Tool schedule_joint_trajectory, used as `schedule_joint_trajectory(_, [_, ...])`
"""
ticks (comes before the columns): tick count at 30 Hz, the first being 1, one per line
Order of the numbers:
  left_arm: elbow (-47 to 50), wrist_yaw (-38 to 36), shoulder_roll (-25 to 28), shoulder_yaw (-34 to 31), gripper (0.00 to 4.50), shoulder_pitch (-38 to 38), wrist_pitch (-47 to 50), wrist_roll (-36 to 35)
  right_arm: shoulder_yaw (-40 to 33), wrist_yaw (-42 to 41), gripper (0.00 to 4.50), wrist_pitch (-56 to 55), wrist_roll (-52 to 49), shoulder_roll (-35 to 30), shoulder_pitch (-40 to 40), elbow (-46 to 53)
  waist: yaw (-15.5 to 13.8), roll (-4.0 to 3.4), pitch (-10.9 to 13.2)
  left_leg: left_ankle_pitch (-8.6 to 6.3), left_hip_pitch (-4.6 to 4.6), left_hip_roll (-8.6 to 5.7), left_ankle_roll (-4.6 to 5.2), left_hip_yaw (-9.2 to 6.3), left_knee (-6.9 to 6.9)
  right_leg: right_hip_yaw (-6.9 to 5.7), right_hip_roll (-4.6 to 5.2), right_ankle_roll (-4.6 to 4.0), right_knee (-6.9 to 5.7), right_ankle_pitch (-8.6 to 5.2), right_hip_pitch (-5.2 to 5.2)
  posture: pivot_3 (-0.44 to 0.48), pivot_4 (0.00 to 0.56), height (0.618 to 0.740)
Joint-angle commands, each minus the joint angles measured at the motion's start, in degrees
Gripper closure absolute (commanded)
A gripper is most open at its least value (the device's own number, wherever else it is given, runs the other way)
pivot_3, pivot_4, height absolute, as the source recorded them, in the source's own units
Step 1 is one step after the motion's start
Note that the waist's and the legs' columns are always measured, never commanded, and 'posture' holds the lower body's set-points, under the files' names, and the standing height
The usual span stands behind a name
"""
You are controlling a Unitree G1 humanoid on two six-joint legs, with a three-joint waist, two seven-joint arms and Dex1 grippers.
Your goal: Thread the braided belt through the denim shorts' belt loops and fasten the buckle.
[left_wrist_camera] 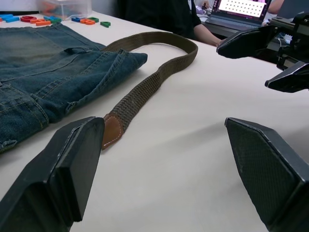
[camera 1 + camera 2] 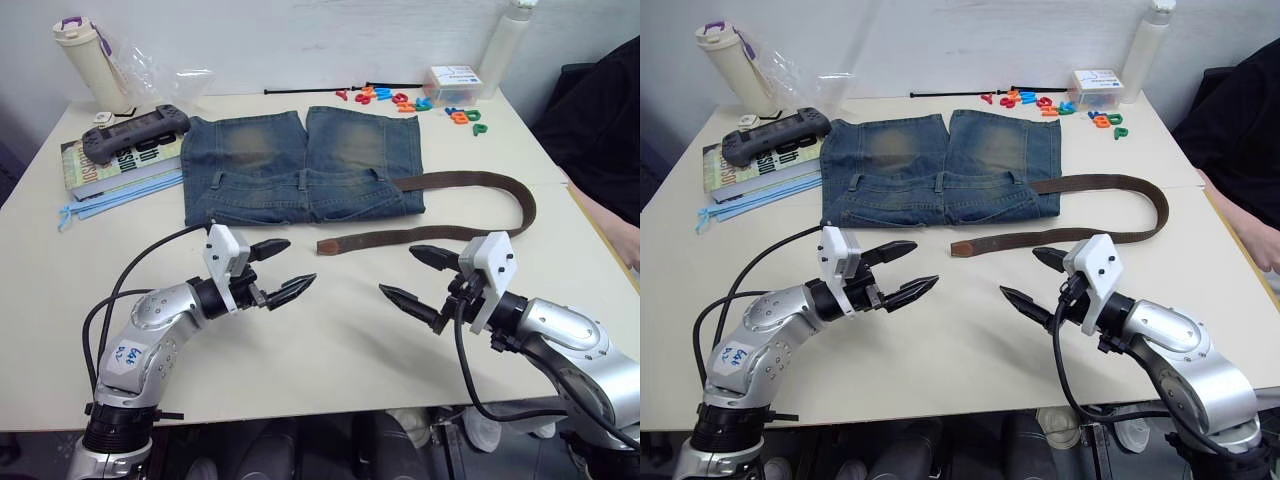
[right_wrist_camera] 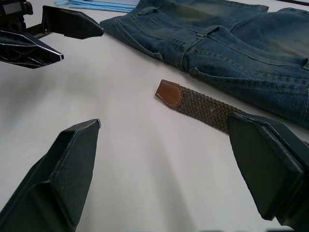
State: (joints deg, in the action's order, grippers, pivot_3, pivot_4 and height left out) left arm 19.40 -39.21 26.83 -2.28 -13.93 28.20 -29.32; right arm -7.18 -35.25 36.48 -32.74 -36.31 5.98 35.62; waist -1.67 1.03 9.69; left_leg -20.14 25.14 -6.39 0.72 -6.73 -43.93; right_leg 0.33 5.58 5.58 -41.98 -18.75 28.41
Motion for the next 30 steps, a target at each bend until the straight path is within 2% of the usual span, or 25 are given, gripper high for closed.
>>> schedule_joint_trajectory(1, [-2.7, -3.5, 1.8, -0.9, 0.11, -1.9, -0.9, -1.0, -0.5, 0.9, 0.0, -0.1, -0.5, 0.1, 0.1, 2.0, 0.0, 0.0, 0.0, 0.0, 0.0, 0.0, 0.0, 0.0, 0.0, 0.0, 0.0, 0.0, 0.0, 0.0, 0.0, 0.0, 0.15, 0.659])
schedule_joint_trajectory(4, [-9.8, -8.0, 3.3, -0.2, 0.11, -5.2, -3.3, 0.7, -0.7, 1.5, 0.0, 0.2, -0.8, 0.2, 0.1, 2.5, 0.0, 0.0, 0.0, 0.0, -0.02, 0.0, -0.01, 0.0, 0.0, 0.0, 0.0, 0.0, -0.01, 0.0, 0.0, 0.0, 0.15, 0.659])
schedule_joint_trajectory(8, [-25.0, -14.8, 2.7, 3.7, 0.11, -14.3, -9.9, 5.3, -1.1, 2.5, 0.0, 0.6, -1.1, 0.3, -1.3, 4.0, -0.3, 0.0, 0.0, 0.0, 0.03, -0.01, 0.0, -0.03, -0.02, -0.05, 0.0, 0.0, -0.01, 0.0, 0.01, 0.0, 0.15, 0.659])
schedule_joint_trajectory(14, [-49.4, -20.0, -5.4, 7.5, 0.11, -26.8, -19.3, 10.7, -1.3, 4.6, 0.0, 1.5, -1.4, 0.9, -3.1, 6.5, -1.2, 0.01, 0.0, -0.02, 0.1, -0.08, 0.07, -0.01, -0.04, -0.03, 0.03, 0.09, 0.13, 0.05, 0.02, 0.0, 0.15, 0.659])
schedule_joint_trajectory(19, [-67.8, -19.1, -11.9, 7.8, 0.11, -35.3, -25.4, 15.1, -1.8, 6.5, 0.0, 2.5, -1.9, 1.2, -4.1, 8.6, -1.2, 0.09, 0.0, -0.02, 0.15, -0.07, 0.09, 0.04, -0.05, -0.01, 0.04, 0.13, 0.12, 0.07, 0.08, 0.0, 0.15, 0.659])
schedule_joint_trajectory(24, [-77.1, -19.2, -14.6, 7.0, 0.11, -39.6, -28.8, 17.7, -2.0, 7.7, 0.0, 3.1, -2.4, 1.2, -5.0, 9.9, -1.0, 0.11, 0.1, -0.01, 0.15, -0.06, 0.08, 0.05, -0.04, 0.01, 0.03, 0.13, 0.1, 0.08, 0.1, 0.0, 0.15, 0.659])
schedule_joint_trajectory(29, [-79.2, -20.9, -15.1, 5.5, 0.11, -40.1, -28.9, 17.7, -1.8, 8.4, 0.0, 3.1, -2.6, 1.2, -5.0, 10.1, -1.1, 0.12, 0.0, -0.01, 0.14, -0.07, 0.08, 0.03, -0.05, 0.0, 0.03, 0.14, 0.09, 0.08, 0.08, 0.0, 0.15, 0.659])
schedule_joint_trajectory(30, [-78.9, -21.6, -15.0, 5.2, 0.64, -39.8, -28.8, 17.6, -1.8, 8.5, 0.0, 3.0, -2.5, 1.2, -5.0, 10.1, -1.1, 0.12, 0.0, -0.01, 0.13, -0.07, 0.08, 0.04, -0.05, 0.0, 0.03, 0.14, 0.08, 0.08, 0.08, 0.0, 0.15, 0.659])
